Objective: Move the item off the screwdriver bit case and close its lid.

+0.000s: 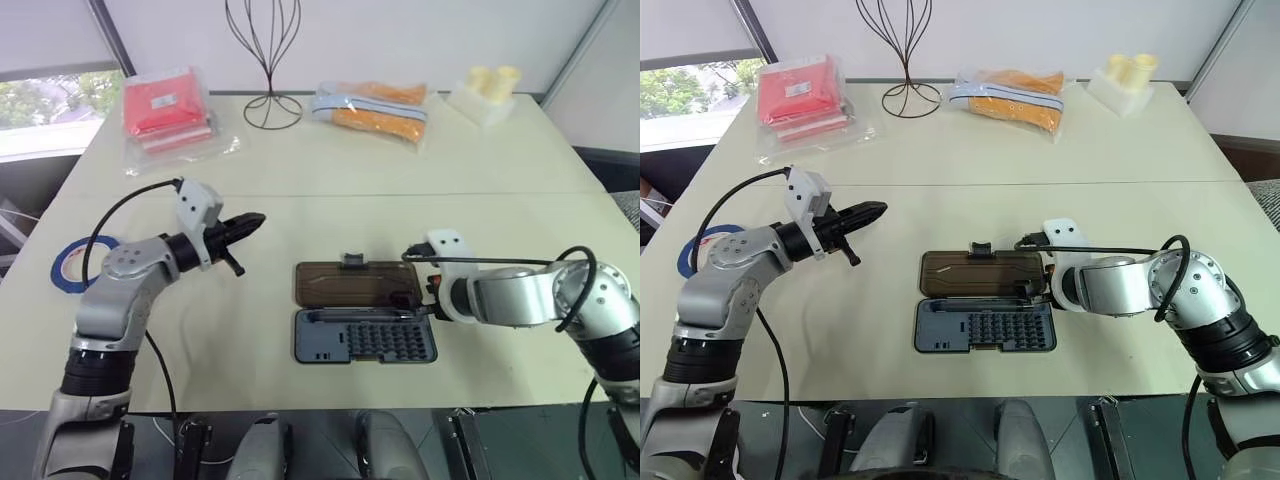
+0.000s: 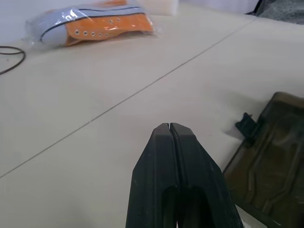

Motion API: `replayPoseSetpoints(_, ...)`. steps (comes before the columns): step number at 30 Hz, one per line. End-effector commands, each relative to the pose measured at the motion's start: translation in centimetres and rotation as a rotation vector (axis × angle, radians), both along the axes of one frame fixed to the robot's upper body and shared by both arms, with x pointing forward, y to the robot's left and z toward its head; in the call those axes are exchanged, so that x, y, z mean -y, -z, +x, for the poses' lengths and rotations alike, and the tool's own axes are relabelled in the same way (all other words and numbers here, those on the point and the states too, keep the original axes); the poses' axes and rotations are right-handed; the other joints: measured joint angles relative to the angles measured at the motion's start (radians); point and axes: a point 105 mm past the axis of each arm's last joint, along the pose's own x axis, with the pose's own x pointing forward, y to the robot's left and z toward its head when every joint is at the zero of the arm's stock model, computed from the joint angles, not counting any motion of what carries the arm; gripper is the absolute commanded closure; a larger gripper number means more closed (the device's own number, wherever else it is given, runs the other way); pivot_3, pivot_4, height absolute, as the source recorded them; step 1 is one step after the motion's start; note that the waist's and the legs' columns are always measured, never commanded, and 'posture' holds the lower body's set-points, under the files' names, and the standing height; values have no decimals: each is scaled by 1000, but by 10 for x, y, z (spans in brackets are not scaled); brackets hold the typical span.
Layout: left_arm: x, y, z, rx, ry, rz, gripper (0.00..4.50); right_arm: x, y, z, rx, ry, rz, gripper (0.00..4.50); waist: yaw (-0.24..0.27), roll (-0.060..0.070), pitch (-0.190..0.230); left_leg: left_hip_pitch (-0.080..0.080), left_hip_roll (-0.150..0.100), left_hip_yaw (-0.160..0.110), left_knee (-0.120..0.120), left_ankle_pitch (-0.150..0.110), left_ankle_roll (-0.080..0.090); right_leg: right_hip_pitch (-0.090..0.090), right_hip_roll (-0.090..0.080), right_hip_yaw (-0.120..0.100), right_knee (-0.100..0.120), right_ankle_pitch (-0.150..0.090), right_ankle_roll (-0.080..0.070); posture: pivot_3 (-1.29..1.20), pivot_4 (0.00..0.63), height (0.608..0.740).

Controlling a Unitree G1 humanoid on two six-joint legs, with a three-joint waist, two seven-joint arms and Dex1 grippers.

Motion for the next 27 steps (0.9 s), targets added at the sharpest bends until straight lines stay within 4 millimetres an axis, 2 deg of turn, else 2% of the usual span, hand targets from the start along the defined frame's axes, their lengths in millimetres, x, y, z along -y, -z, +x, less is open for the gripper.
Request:
replayPoseSetpoints(1, 13, -12, -19, 12, 127, -17, 4500, -6, -24, 3, 85, -37, 5, 21, 0, 0, 0, 0, 0, 0, 0, 0, 0, 0, 0, 0, 0, 0, 0, 0, 150, 740)
replayPoseSetpoints(3, 25, -6, -53, -65, 329, 0, 4500, -9, -42, 8, 184, -74, -5, 21, -5, 0, 0, 0, 0, 0, 0, 0, 0, 0, 0, 0, -1, 0, 0, 0, 150, 740)
replayPoseSetpoints(4, 28, -5, -64, -94, 388, 5, 4500, -10, -48, 10, 214, -81, -3, 21, -7, 1, 0, 0, 1, 0, -1, 0, 0, 0, 0, 0, -2, 0, 0, 0, 150, 740)
replayPoseSetpoints(8, 40, 5, -83, -161, 535, 30, 4500, -17, -74, 23, 427, -148, -27, 21, 3, 1, 0, 0, 1, 0, -1, 0, 1, 0, 0, 0, -3, 0, 0, 0, 150, 740)
replayPoseSetpoints(11, 48, 19, -84, -192, 595, 50, 4500, -21, -82, 29, 501, -214, -18, 21, 5, 1, 0, 0, 0, 0, 0, -1, 1, 2, 0, 0, -4, 0, 0, 0, 150, 740)
replayPoseSetpoints(14, 56, 33, -83, -215, 636, 63, 4500, -16, -89, 41, 599, -243, -81, 21, 3, 1, 0, 0, -1, 0, 0, -1, 2, 3, 0, 0, -4, 0, 0, 0, 150, 740)
replayPoseSetpoints(17, 64, 54, -79, -240, 663, 84, 4500, -14, -79, 48, 607, -340, -121, 21, 2, 1, 0, 0, -1, 1, 0, -1, 3, 3, 0, 0, -4, 0, 0, 0, 150, 740)
replayPoseSetpoints(21, 72, 80, -75, -263, 686, 137, 4500, -9, -77, 61, 650, -404, -181, 21, 0, 1, 0, 0, -1, 1, 0, -1, 3, 2, 1, 0, -4, 0, 0, 0, 150, 740)
replayPoseSetpoints(27, 71, 106, -75, -286, 694, 193, 4500, -13, -73, 69, 652, -563, -229, 21, 0, 1, 0, 0, -1, 1, 0, -1, 3, 2, 1, -1, -4, 0, 0, 0, 150, 740)
